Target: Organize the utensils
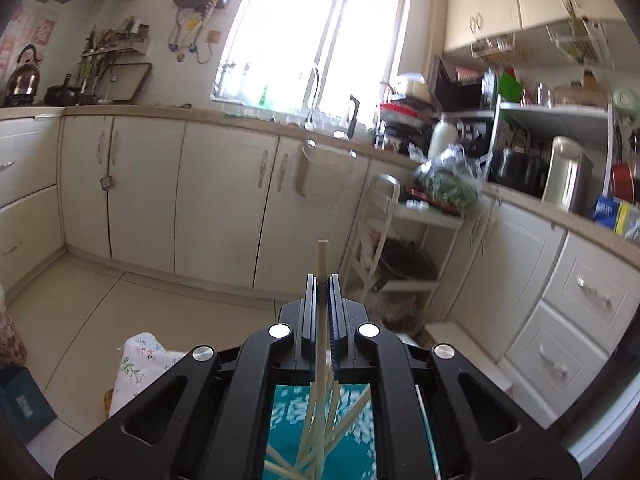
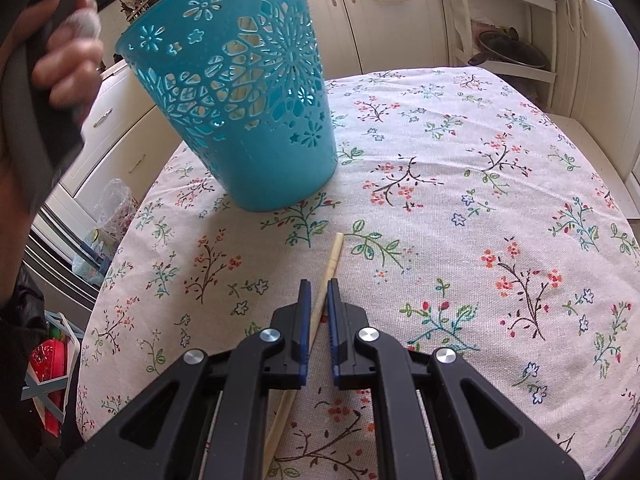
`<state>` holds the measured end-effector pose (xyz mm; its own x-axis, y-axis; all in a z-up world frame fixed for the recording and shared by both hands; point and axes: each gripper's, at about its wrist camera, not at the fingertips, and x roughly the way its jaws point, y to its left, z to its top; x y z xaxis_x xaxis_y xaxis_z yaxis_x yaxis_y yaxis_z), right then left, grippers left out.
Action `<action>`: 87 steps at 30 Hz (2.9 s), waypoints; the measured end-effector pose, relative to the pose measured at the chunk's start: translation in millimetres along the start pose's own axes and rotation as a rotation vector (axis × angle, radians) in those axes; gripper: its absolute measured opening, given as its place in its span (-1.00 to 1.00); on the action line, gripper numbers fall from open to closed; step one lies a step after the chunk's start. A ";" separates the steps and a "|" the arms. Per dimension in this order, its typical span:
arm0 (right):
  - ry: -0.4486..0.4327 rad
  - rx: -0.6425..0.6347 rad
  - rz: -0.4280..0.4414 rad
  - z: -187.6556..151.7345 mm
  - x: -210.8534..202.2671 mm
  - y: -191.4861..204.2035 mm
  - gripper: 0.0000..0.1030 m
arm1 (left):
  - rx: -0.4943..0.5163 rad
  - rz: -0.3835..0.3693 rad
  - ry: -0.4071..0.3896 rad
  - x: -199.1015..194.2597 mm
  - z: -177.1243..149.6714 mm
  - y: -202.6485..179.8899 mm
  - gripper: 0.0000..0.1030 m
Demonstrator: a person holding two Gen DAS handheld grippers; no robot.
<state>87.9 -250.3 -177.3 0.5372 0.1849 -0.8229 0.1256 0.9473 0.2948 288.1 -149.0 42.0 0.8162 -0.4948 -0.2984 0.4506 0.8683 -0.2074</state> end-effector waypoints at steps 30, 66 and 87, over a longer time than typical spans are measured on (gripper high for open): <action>0.022 -0.050 0.084 0.2 -27.3 1.6 -0.89 | -0.178 0.217 0.395 -57.9 -169.8 88.8 0.50; 0.007 0.189 0.068 6.1 -23.0 -30.2 -0.93 | -0.015 0.146 0.335 -60.6 -143.1 72.4 0.63; 0.015 0.149 0.118 5.5 -10.9 -15.1 -0.02 | 0.593 0.079 0.680 14.6 -167.5 39.7 0.66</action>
<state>84.7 -268.1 -170.1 0.5433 0.2969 -0.7853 0.1852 0.8699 0.4571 257.3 -127.6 -126.5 0.5474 -0.1830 -0.8166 0.6680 0.6833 0.2946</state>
